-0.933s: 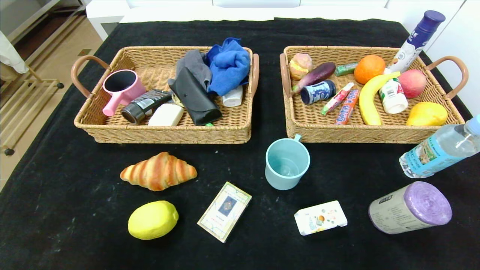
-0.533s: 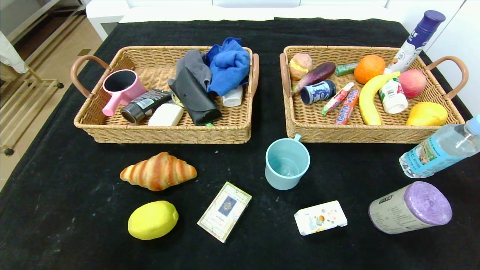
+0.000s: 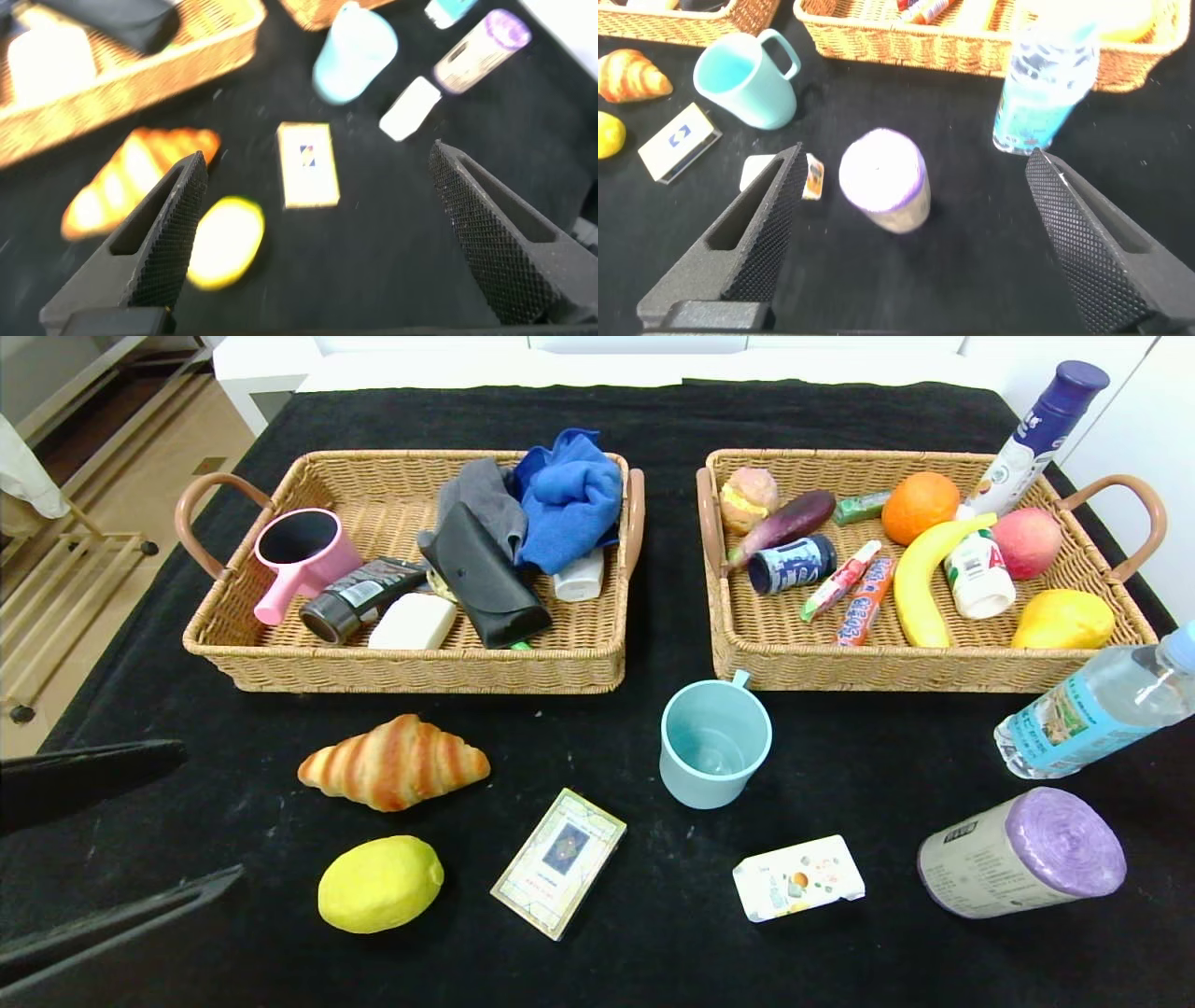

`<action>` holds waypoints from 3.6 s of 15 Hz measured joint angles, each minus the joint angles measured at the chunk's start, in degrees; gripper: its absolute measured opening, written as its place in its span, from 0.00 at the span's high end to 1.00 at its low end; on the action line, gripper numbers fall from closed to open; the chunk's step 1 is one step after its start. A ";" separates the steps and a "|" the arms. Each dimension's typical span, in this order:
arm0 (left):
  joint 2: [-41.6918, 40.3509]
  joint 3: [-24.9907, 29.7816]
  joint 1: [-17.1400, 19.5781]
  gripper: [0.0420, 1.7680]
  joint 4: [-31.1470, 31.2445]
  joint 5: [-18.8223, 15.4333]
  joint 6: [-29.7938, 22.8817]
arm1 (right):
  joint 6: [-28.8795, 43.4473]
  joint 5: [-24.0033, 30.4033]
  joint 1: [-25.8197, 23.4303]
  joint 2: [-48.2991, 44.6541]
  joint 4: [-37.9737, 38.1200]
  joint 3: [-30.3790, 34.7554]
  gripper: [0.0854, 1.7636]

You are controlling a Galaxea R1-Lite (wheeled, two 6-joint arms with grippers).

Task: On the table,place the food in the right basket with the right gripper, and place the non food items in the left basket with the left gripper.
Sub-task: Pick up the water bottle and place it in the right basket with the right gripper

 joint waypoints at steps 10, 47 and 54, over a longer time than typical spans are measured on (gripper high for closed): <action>7.69 1.18 -1.16 0.03 -5.23 0.22 0.06 | -0.55 -2.90 5.12 6.78 -2.41 -0.33 0.03; 7.92 2.40 -1.46 0.03 -5.03 0.22 2.56 | 6.01 -10.83 -5.85 22.60 -8.64 -2.60 0.03; 7.92 2.40 -1.46 0.03 -5.22 0.23 2.56 | 5.19 -10.85 -8.77 27.34 -14.48 -3.36 0.03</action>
